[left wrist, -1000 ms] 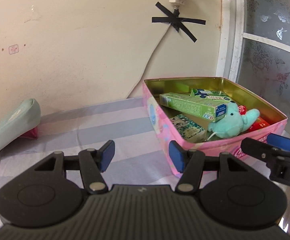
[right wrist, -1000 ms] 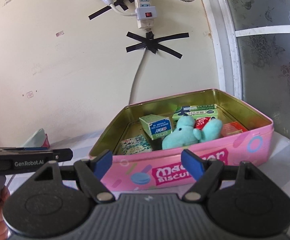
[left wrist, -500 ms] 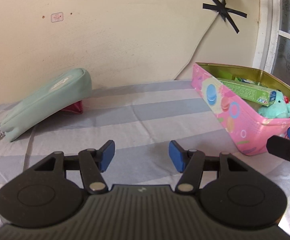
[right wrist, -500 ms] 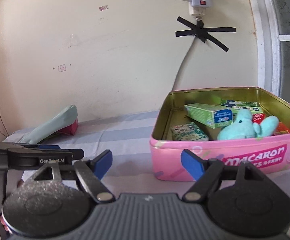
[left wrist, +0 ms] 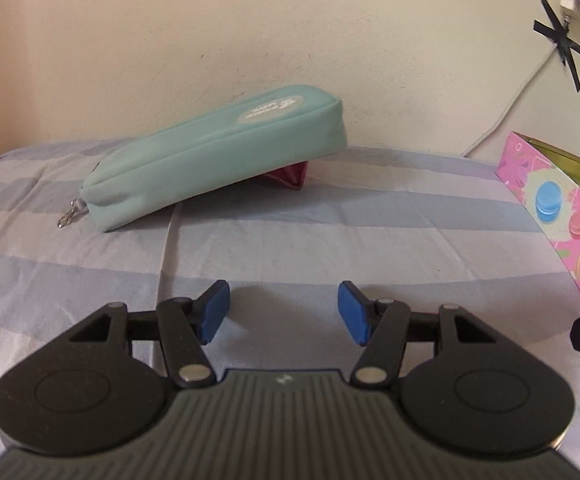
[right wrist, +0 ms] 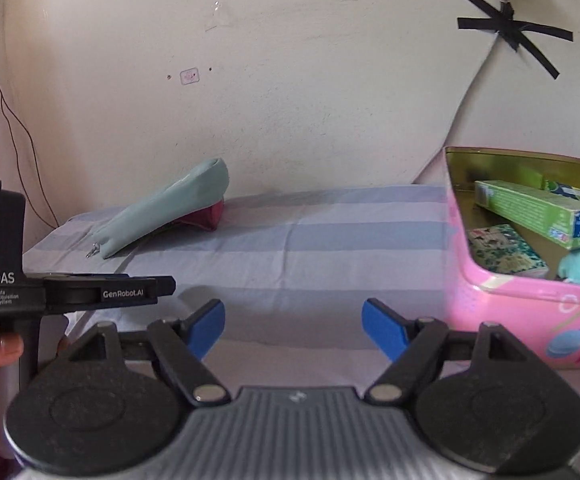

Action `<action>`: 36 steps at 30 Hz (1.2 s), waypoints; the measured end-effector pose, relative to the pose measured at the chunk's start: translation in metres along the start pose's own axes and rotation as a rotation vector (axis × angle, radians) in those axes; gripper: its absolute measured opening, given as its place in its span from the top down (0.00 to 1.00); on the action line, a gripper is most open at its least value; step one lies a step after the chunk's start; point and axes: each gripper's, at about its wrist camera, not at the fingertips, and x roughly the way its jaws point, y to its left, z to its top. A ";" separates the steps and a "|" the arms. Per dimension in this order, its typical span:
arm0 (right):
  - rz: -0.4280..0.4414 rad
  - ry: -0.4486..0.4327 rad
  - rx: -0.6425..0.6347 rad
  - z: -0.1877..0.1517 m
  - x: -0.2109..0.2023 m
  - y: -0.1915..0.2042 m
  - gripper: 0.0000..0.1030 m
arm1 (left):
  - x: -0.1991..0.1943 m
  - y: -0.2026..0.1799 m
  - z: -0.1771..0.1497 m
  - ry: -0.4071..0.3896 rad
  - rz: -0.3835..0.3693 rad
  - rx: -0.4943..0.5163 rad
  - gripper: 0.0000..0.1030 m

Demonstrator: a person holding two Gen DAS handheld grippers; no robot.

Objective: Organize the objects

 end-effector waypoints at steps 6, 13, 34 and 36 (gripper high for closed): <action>0.048 0.041 0.048 0.024 0.037 0.006 0.24 | 0.000 0.008 0.003 0.002 -0.007 -0.018 0.38; 0.154 0.063 0.154 0.070 0.088 0.009 0.23 | 0.004 0.015 0.005 0.003 0.007 -0.043 0.34; 0.241 0.166 0.185 0.094 0.161 0.037 0.54 | -0.040 0.042 0.020 -0.176 0.044 -0.192 0.32; 0.247 0.179 0.185 0.081 0.143 0.027 0.55 | -0.048 0.053 0.023 -0.225 0.090 -0.227 0.32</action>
